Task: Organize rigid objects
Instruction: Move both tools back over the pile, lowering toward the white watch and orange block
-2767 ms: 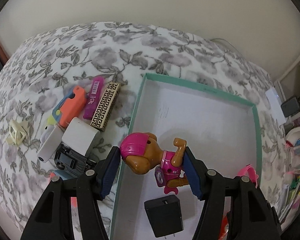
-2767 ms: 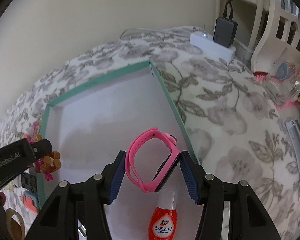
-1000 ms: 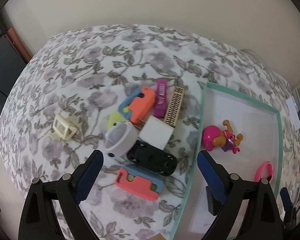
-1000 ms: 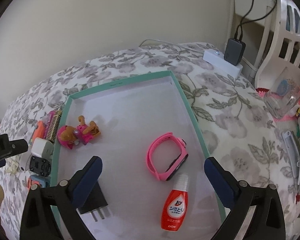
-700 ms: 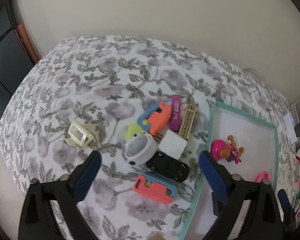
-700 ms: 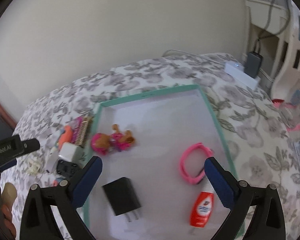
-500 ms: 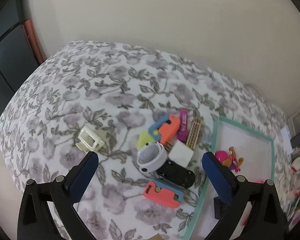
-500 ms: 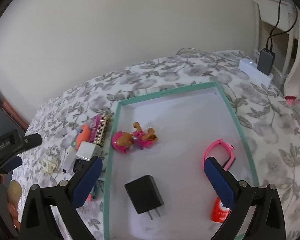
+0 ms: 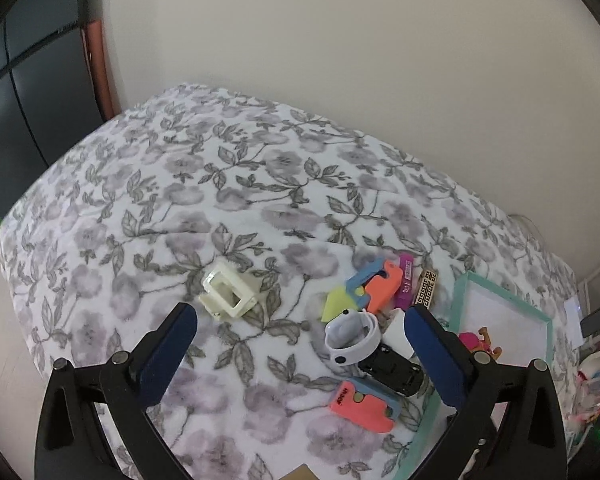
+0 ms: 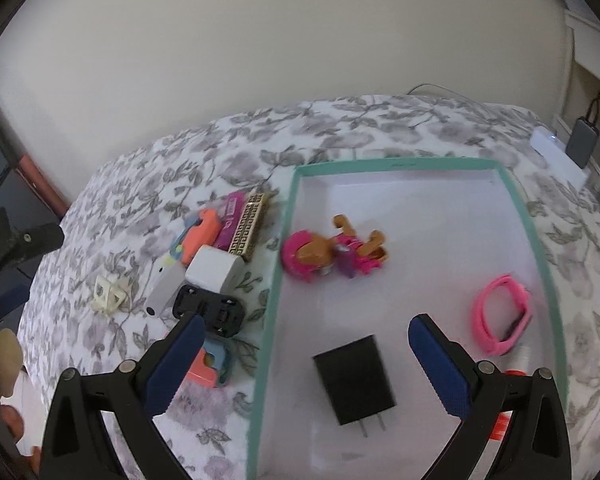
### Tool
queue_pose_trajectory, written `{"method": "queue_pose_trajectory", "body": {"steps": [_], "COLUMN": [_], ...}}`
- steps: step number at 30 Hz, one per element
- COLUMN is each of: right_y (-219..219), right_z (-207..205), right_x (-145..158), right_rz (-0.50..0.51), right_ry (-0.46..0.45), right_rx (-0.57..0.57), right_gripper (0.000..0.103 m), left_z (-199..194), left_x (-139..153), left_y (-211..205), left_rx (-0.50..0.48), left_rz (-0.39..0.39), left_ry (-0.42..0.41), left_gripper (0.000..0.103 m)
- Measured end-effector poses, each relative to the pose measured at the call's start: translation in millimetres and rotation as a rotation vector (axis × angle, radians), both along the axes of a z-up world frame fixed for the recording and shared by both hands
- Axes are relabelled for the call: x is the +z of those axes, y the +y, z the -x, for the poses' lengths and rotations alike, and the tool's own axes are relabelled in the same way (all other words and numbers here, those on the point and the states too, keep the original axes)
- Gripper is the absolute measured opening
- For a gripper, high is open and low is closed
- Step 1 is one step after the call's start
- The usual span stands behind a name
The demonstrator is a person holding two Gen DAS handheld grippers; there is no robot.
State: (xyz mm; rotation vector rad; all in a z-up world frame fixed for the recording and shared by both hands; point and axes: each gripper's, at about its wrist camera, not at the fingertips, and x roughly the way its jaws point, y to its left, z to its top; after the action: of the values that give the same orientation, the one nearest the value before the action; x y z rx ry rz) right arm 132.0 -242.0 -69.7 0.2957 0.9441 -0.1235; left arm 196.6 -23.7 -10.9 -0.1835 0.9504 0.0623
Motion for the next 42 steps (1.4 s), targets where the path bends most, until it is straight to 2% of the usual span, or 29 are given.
{"method": "queue_pose_trajectory", "body": {"steps": [4, 8, 12, 17, 20, 25, 30, 33, 42], "right_y": [7.9, 22.1, 42.6, 68.3, 77.0, 90.7, 101.3, 102.6, 111.2], "right_z": [-2.8, -9.0, -19.9, -30.2, -34.1, -36.0, -39.4, -42.0, -48.4], "right_x": [-3.1, 0.3, -4.9, -16.0, -25.4, -31.7, -33.7, -41.5, -61.5], "right_rz": [0.009, 0.026, 0.003, -0.008, -0.03, 0.036, 0.05, 0.024, 0.052], "right_ry": [-0.009, -0.034, -0.006, 0.057, 0.095, 0.119, 0.142, 0.168, 0.211], "right_rx": [-0.004, 0.03, 0.086, 0.147, 0.159, 0.166, 0.186, 0.176, 0.167], "right_gripper": [0.103, 0.103, 0.103, 0.103, 0.103, 0.103, 0.103, 0.103, 0.101], "left_z": [-2.1, -4.3, -7.8, -15.6, -19.4, -25.0, -29.8, -30.8, -38.0], "left_x": [-5.3, -5.4, -10.3, -33.1, -46.2, -60.5, -72.4, -76.9, -87.2], "left_y": [12.3, 22.9, 35.0, 41.3, 45.6, 61.9, 76.4, 82.6, 91.9], "left_rx": [0.015, 0.043, 0.067, 0.075, 0.076, 0.113, 0.159, 0.178, 0.191], "left_rz": [0.042, 0.026, 0.018, -0.089, -0.12, -0.088, -0.06, -0.046, 0.015], "left_ry": [0.016, 0.018, 0.051, 0.141, 0.189, 0.239, 0.277, 0.291, 0.322], "left_gripper": [0.103, 0.103, 0.103, 0.103, 0.103, 0.103, 0.103, 0.103, 0.103]}}
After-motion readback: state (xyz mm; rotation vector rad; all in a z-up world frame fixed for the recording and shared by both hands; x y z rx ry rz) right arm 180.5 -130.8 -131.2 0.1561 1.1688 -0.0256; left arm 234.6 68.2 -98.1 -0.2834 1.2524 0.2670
